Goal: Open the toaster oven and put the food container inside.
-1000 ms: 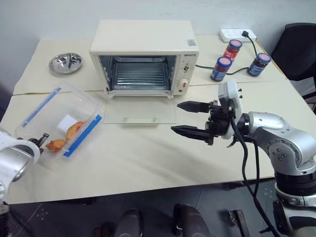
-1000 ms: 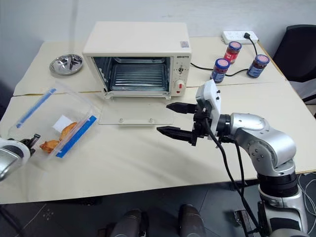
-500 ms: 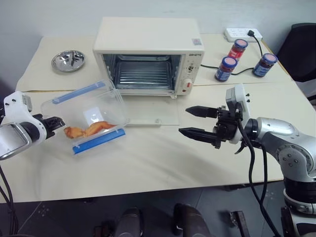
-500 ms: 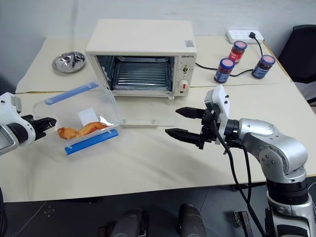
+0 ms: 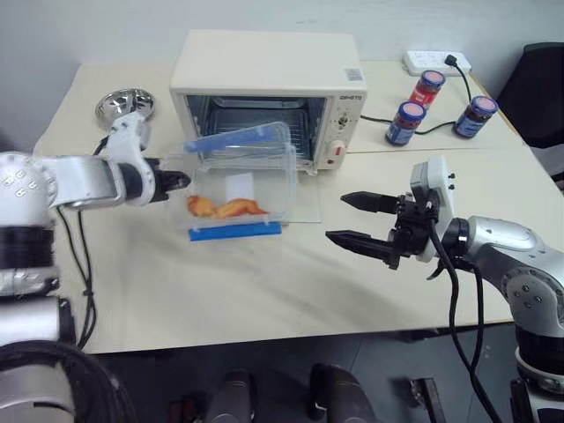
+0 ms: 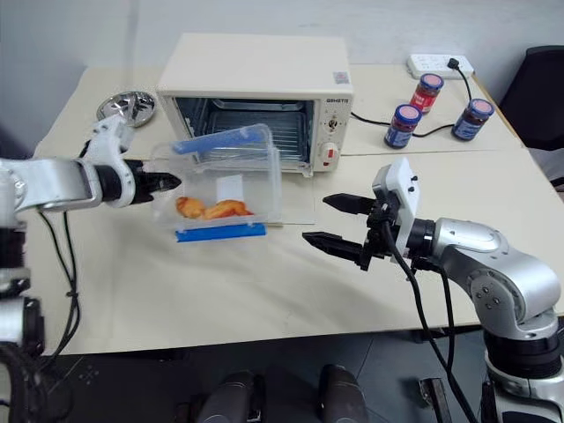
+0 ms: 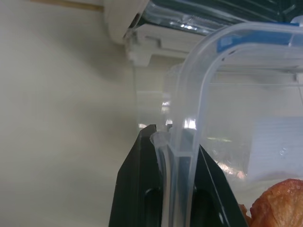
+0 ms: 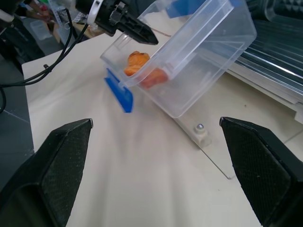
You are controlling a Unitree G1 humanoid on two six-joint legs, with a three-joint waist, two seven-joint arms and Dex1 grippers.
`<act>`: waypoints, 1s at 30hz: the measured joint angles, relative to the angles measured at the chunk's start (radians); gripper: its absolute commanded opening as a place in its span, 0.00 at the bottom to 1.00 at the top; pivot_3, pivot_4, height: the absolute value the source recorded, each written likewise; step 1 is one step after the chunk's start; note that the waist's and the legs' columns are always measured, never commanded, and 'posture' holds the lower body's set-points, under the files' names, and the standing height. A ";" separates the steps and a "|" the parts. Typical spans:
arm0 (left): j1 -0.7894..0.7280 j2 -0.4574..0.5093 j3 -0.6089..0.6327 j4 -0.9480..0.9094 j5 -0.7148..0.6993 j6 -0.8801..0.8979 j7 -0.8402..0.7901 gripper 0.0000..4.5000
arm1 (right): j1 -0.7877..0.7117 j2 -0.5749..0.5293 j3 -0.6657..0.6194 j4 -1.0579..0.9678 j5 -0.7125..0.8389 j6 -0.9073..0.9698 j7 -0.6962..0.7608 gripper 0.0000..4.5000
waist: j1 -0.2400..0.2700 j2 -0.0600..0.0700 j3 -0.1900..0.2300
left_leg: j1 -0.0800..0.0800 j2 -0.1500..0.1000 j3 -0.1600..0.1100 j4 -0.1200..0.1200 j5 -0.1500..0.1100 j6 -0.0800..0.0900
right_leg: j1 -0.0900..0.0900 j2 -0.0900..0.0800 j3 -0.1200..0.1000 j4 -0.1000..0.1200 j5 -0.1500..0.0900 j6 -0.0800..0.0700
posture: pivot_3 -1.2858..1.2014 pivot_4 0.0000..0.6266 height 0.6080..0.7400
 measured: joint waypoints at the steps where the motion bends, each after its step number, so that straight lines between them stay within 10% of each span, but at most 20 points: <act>1: -0.036 -0.025 -0.014 0.032 0.048 -0.001 -0.021 0.02 | 0.011 0.000 -0.007 -0.007 0.002 0.000 -0.009 1.00 | -0.001 0.000 0.000 | 0.000 0.000 0.001 0.000 0.000 0.000 | 0.000 0.000 0.000 0.000 0.000 0.000 | 0.52 0.24 1.00; 8: -0.194 -0.109 -0.125 0.176 0.393 -0.047 -0.268 0.02 | 0.053 0.002 -0.022 -0.063 0.023 0.000 -0.068 1.00 | -0.007 0.000 0.000 | 0.000 0.000 0.001 0.000 0.000 -0.001 | 0.000 0.001 0.000 0.000 0.000 0.001 | 0.52 0.24 1.00; 17: -0.247 -0.171 -0.181 0.319 0.710 -0.177 -0.538 0.64 | 0.107 0.002 -0.056 -0.104 0.050 -0.003 -0.123 1.00 | 0.000 0.000 0.000 | 0.001 0.000 0.002 0.001 0.002 0.000 | 0.000 0.000 0.001 0.001 0.000 0.001 | 0.52 0.24 1.00; 30: -0.110 -0.116 0.097 0.063 0.738 -0.185 -0.757 0.64 | 0.092 -0.012 -0.052 -0.086 0.052 -0.005 -0.116 1.00 | -0.015 -0.001 0.000 | 0.000 0.001 0.001 0.001 0.002 0.001 | -0.001 -0.001 0.000 0.002 0.000 0.001 | 0.52 0.24 1.00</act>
